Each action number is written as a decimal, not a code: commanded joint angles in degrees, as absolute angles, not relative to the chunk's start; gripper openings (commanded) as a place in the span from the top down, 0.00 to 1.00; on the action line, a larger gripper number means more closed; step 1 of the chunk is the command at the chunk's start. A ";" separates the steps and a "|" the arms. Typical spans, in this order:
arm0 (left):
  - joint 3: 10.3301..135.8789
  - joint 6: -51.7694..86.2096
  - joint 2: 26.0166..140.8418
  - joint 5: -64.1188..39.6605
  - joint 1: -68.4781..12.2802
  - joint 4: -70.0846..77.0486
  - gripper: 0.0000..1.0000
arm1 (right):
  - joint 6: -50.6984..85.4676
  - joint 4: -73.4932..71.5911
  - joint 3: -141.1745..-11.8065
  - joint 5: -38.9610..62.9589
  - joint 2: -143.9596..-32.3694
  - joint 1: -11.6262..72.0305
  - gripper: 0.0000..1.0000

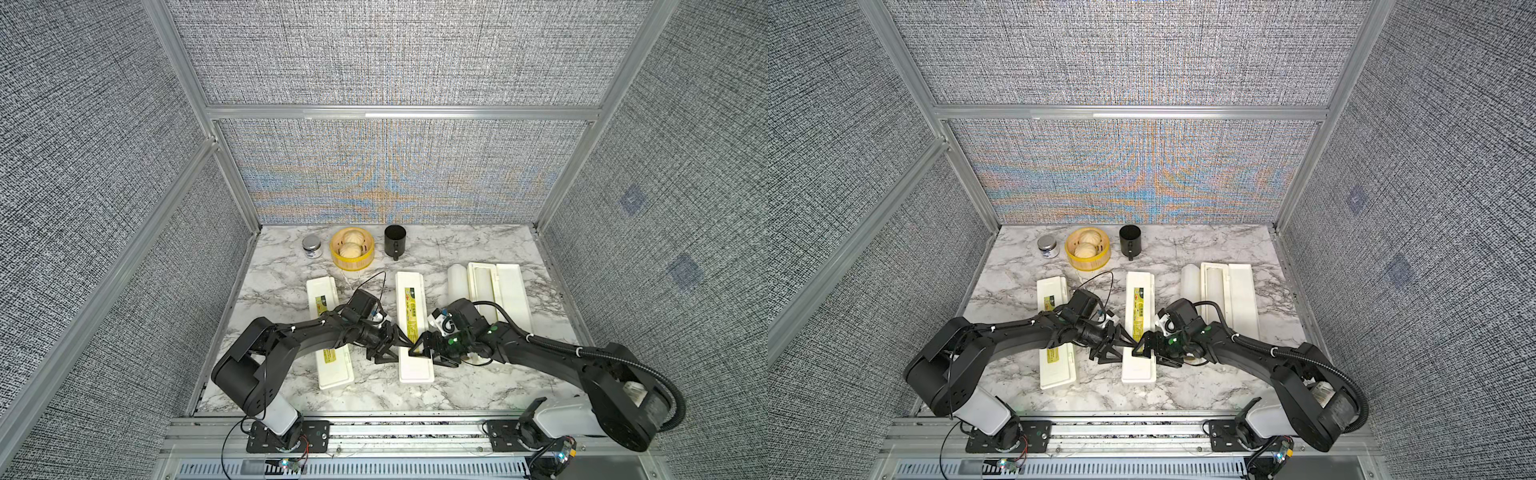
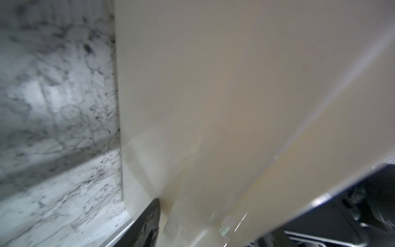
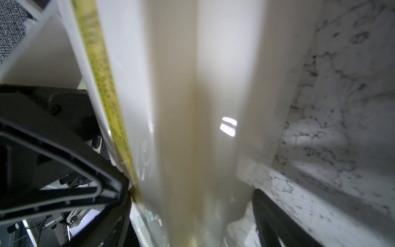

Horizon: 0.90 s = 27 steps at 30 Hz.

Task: Put plastic wrap rolls into dispensers
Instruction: Close the lid on the plastic wrap cutting box.

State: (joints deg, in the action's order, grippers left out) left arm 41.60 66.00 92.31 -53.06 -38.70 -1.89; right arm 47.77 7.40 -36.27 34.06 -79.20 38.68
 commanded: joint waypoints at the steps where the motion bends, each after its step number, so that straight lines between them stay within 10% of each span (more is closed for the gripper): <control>1: 42.22 62.82 93.06 -55.93 -39.32 -2.83 0.38 | 48.27 4.73 -36.86 31.69 -79.21 38.80 0.12; 27: 65.52 45.47 106.38 -51.95 -28.60 -21.24 0.35 | 34.65 13.40 -54.29 37.20 -89.63 22.14 0.12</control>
State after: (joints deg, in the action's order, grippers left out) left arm 62.81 48.40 104.73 -52.73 -29.30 -19.09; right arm 36.69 13.56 -51.55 35.00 -87.07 22.85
